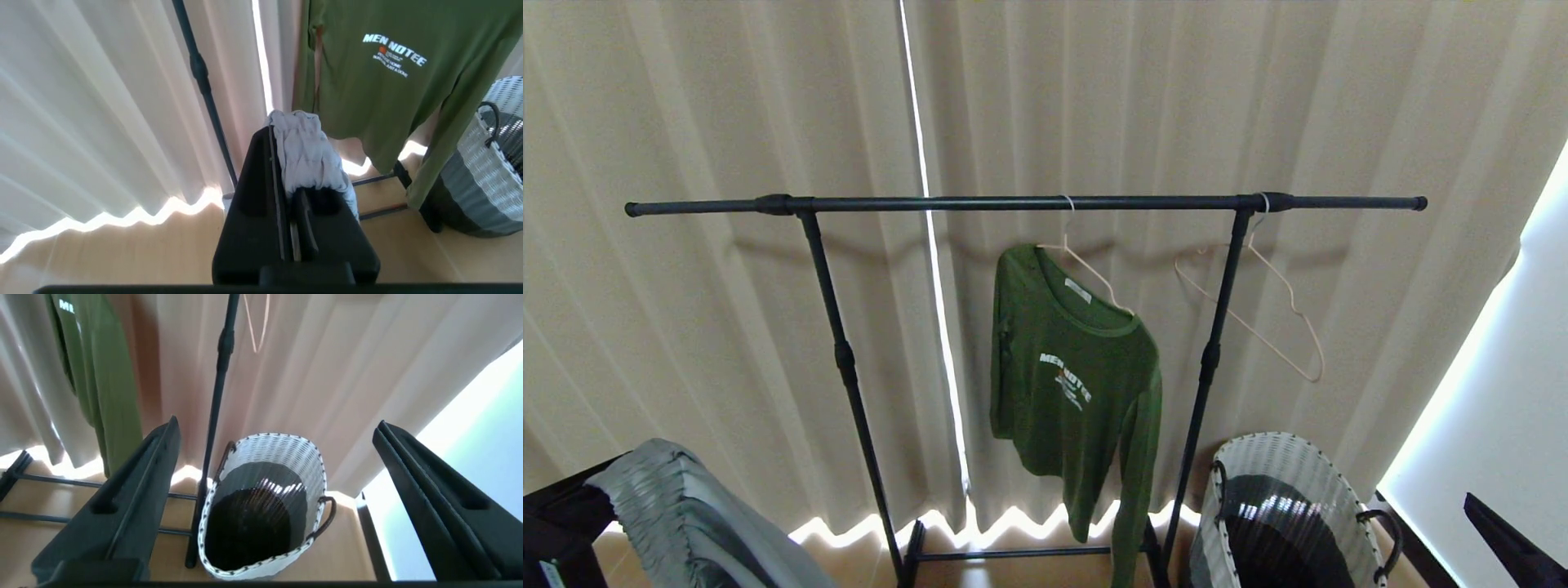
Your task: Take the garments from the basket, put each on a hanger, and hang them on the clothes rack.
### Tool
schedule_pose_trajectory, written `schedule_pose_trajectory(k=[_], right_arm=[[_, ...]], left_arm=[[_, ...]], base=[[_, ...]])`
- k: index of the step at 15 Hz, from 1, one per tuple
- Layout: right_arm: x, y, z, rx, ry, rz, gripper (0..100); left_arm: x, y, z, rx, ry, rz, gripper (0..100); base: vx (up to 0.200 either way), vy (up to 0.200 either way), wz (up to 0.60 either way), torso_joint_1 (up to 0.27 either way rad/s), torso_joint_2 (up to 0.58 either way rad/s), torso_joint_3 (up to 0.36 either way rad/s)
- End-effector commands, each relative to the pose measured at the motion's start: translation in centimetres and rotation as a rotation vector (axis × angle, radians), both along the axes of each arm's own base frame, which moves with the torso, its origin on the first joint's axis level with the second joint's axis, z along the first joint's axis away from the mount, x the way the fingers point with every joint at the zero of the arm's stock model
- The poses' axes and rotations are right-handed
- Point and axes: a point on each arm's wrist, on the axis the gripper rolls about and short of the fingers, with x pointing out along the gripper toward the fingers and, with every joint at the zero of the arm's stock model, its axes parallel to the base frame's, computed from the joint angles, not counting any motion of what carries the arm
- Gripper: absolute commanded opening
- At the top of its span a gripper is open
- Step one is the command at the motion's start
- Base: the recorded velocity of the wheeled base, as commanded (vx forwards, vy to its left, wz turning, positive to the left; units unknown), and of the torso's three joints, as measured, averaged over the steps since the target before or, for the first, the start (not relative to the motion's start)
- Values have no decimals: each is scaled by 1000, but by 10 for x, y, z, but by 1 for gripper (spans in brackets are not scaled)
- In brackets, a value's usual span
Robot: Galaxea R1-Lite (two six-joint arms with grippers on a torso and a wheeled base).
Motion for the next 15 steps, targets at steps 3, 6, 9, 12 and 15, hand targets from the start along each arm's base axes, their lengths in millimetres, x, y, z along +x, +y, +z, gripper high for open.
schedule_pose_trajectory(k=[3,6,9,12,15], right_arm=[[-1,0,-2,-52,17,11,100],[-3,0,-3,-65,21,15,100],[-4,0,-3,-65,12,17,100],[-4,0,-2,-65,9,17,100],[-3,0,-1,-65,6,16,100]], left_arm=[[0,0,0,1,-3,0,0],[0,0,0,1,-3,0,0],[-3,0,0,1,-12,-1,0],[-3,0,0,4,-12,-3,0],[-2,0,-1,5,-2,-3,0]], base=[[0,0,0,0,0,0],[0,0,600,1,4,2],[0,0,0,0,0,0],[0,0,0,0,0,0],[0,0,0,0,0,0]])
